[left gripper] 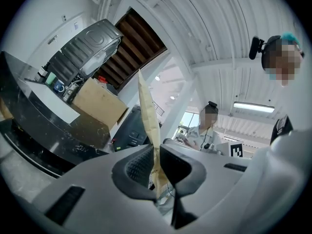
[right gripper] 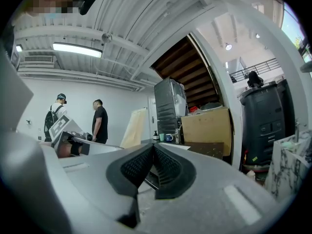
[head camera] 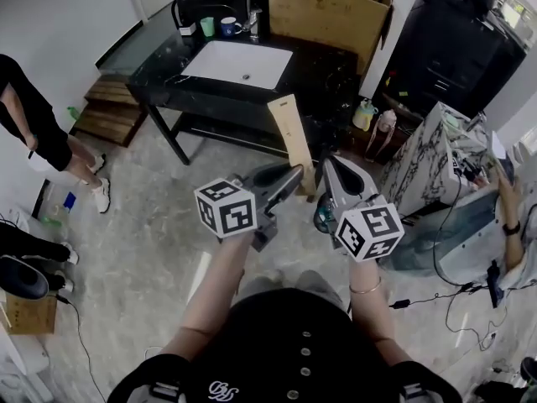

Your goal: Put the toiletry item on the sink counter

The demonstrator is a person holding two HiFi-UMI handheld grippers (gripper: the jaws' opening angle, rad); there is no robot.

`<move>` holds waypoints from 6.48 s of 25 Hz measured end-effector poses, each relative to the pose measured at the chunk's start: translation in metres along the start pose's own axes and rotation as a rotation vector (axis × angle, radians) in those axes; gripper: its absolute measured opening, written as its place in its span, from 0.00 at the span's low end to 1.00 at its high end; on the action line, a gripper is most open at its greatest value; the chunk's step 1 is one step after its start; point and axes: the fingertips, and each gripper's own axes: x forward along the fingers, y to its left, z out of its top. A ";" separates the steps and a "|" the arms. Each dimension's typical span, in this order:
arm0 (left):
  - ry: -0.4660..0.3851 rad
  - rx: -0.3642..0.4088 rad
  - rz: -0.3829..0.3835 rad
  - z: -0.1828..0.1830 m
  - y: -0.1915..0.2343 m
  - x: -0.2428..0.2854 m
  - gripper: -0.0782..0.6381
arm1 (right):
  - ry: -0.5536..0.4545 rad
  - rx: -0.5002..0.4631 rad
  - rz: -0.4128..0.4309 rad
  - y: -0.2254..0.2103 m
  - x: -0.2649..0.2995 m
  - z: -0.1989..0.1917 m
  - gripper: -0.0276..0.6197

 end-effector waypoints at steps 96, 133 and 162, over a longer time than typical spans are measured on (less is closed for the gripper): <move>0.295 -0.115 0.032 0.059 0.307 0.250 0.17 | 0.192 0.147 -0.135 -0.277 0.273 -0.061 0.05; 0.430 -0.061 0.206 0.016 0.356 0.272 0.18 | 0.247 0.212 -0.093 -0.299 0.289 -0.092 0.05; 0.405 0.112 0.249 0.041 0.351 0.265 0.27 | 0.222 0.189 -0.085 -0.288 0.286 -0.075 0.05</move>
